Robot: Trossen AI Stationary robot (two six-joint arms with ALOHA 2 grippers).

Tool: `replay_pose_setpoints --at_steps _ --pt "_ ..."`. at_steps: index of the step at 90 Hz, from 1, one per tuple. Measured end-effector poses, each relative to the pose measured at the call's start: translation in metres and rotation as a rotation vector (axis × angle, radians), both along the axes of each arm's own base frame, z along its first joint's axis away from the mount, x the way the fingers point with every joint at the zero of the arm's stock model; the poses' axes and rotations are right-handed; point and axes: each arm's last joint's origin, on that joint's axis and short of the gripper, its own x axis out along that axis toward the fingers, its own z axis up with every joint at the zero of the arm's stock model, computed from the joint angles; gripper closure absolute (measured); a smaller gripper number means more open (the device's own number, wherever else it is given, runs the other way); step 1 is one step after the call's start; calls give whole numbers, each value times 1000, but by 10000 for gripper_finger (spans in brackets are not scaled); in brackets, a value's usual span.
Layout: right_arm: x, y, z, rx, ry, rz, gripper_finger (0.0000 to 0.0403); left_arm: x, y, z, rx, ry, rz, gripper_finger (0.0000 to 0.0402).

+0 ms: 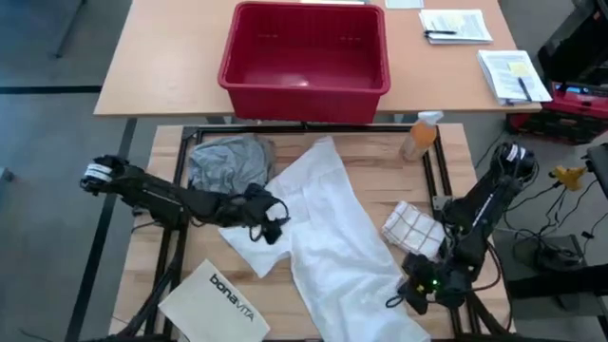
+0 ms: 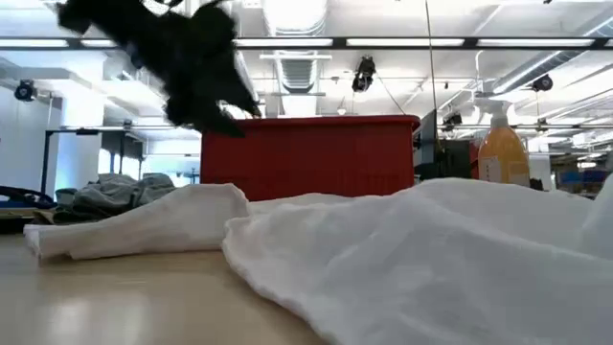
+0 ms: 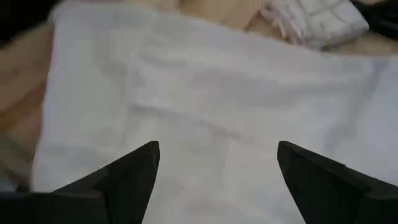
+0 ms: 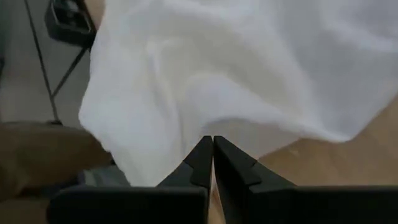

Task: Fold laundry
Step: Fold the white long sleeve shirt

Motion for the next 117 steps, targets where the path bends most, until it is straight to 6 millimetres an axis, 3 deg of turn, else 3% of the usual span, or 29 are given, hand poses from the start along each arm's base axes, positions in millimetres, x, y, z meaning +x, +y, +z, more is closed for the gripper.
replay_pose_setpoints --at_steps 13,25,35,51,63,78,117 --pt "-8 5 1 -6 -11 61 403 55 -38 13 10 -66 -74 90" --pt "-11 7 0 -22 -20 97 403 108 -75 -18 -20 21 -158 90" --pt "-12 8 1 -40 -43 140 403 144 -98 -23 -58 6 -124 90" --pt "-15 10 2 -61 -62 193 403 177 -111 -62 -89 159 -61 90" --pt "-17 11 2 -63 -58 222 403 189 -111 -67 -102 202 -13 90" --pt "-20 13 2 -64 -60 241 403 187 -91 -86 -82 286 43 90" --pt "-13 8 2 -101 -114 133 403 158 -35 -103 -113 460 106 90"
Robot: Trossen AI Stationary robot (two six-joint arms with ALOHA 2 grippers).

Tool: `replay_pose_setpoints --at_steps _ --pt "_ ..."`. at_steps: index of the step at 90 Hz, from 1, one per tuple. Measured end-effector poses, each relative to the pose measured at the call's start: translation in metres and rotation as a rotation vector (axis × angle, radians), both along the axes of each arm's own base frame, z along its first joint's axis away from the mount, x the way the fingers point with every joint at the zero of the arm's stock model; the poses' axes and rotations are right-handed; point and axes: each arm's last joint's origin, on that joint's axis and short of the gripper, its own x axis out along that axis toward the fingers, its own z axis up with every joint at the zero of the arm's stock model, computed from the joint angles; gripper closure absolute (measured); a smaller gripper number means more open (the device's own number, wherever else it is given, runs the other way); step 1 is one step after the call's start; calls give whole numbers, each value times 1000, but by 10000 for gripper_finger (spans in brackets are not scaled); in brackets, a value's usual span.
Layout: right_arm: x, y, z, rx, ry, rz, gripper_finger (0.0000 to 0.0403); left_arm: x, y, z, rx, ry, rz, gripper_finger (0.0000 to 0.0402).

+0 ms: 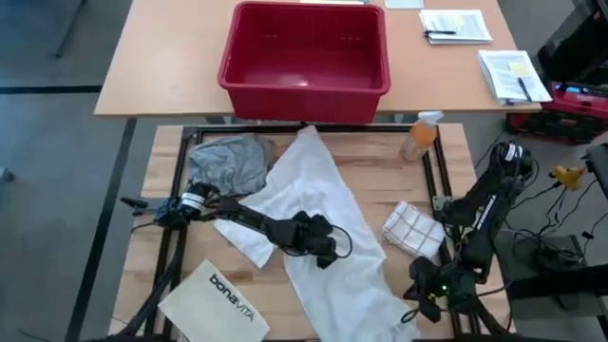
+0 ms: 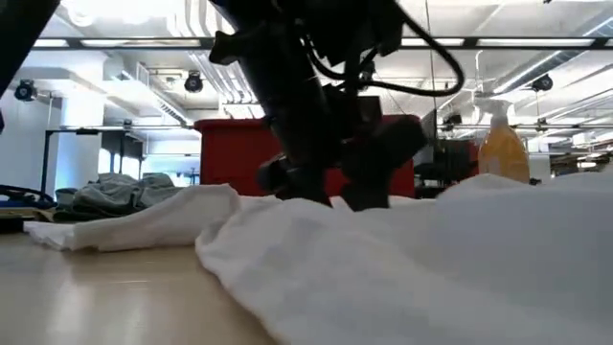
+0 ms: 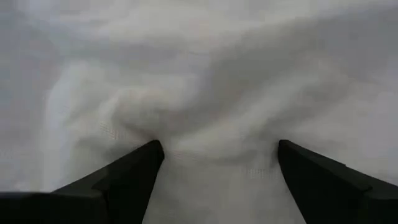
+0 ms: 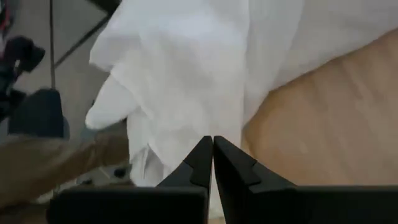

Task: Fold laundry
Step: Fold the white long sleeve shirt

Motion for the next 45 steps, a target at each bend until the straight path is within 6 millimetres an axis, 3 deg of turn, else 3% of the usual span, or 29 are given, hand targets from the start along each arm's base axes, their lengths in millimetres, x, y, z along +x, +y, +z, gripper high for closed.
replay_pose_setpoints --at_steps 19,28,36,45 --pt "5 -2 -3 -22 1 -21 403 -7 6 35 39 -39 -36 90" --pt "3 1 -7 -15 19 -27 403 -9 2 68 38 -146 -38 90" --pt "-5 12 -7 30 3 25 403 -13 -11 89 20 -225 -60 90" --pt "-18 27 -7 7 -43 29 403 -16 -36 94 13 -300 -103 90"
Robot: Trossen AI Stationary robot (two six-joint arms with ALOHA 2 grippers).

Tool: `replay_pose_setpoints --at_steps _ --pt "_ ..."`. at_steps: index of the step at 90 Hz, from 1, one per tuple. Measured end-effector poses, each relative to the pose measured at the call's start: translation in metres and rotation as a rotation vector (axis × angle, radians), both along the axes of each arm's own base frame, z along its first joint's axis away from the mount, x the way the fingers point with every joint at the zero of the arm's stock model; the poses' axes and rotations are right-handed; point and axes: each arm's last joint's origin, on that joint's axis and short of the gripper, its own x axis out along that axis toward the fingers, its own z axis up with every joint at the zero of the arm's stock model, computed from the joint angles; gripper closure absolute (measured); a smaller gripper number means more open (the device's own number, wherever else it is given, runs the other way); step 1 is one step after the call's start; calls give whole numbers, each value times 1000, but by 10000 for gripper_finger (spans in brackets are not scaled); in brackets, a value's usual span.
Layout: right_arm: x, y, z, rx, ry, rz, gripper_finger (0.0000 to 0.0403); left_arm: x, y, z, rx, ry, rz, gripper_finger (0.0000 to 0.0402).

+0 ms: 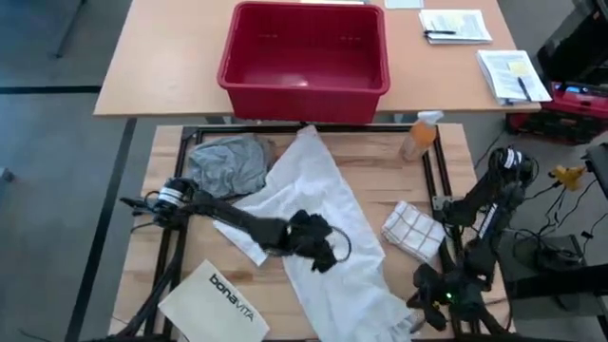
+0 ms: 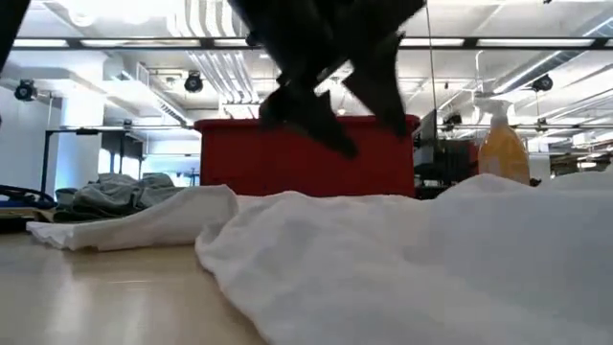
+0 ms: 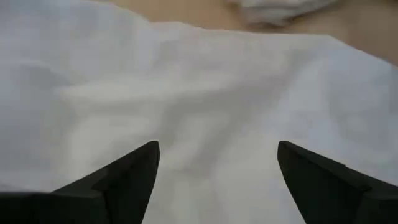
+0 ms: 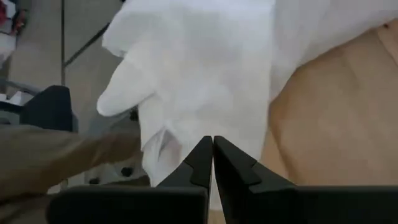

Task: Fold laundry
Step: Fold the white long sleeve shirt

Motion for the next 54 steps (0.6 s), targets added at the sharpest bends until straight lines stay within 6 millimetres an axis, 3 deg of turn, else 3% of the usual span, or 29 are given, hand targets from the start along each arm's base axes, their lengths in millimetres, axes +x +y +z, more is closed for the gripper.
replay_pose_setpoints --at_steps 13,28,39,54 --pt "-16 19 -9 -97 22 3 403 -3 -34 12 -51 -175 29 90" --pt "-15 34 -27 -204 60 38 390 -5 -61 10 -103 -255 -3 90" --pt "-13 42 -31 -218 71 52 346 -8 -68 11 -115 -258 -28 90" --pt "-14 42 -33 -237 147 122 258 -9 -71 10 -115 -247 -60 90"
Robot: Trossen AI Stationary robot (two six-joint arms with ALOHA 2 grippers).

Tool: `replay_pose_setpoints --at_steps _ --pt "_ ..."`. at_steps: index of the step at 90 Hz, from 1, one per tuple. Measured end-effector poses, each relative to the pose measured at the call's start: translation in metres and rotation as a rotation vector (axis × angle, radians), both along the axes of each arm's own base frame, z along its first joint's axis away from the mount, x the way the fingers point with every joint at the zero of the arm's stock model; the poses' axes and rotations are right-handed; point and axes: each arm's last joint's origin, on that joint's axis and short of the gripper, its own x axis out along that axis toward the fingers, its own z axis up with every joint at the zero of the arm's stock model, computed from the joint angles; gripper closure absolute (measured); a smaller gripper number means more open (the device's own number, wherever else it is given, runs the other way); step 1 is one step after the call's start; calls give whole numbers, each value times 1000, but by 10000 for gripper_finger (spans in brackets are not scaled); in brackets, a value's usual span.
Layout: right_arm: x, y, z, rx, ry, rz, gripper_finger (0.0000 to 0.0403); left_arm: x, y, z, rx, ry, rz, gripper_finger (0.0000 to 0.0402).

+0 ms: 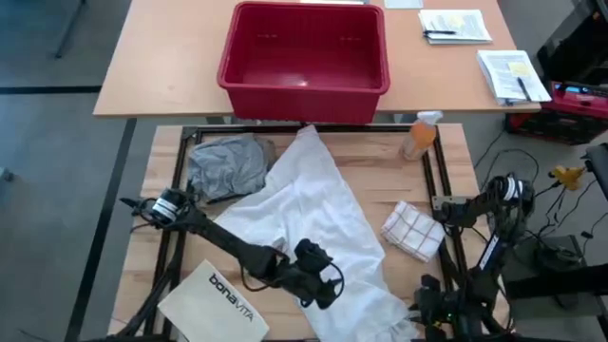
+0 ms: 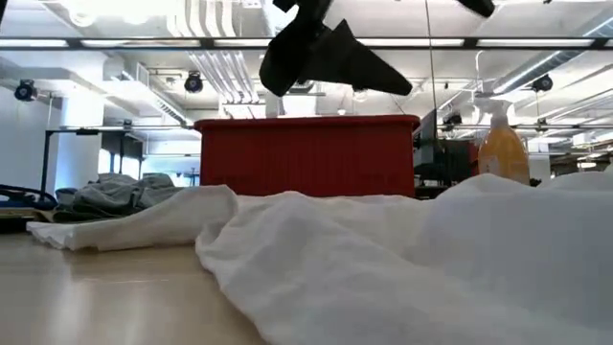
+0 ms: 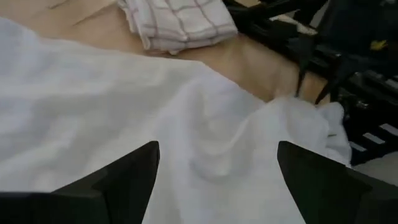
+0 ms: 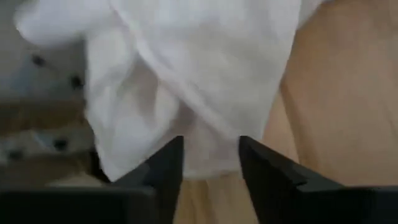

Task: Fold laundry
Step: Fold the white long sleeve shirt

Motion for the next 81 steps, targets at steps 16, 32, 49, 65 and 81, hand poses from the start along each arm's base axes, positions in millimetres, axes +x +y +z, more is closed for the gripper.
replay_pose_setpoints --at_steps 16,32,49,65,81 --pt "3 -5 -3 -46 37 8 207 0 0 0 2 3 -4 90" --pt "7 -8 -5 -60 44 -5 247 0 0 -1 3 5 -4 90" --pt "8 -9 -5 -64 36 -10 312 -1 0 -1 4 7 -4 90" --pt "12 -10 -3 -80 0 -10 386 -1 0 -1 4 7 -5 90" --pt "12 4 32 -18 -3 99 401 -1 0 -1 6 9 -6 90"
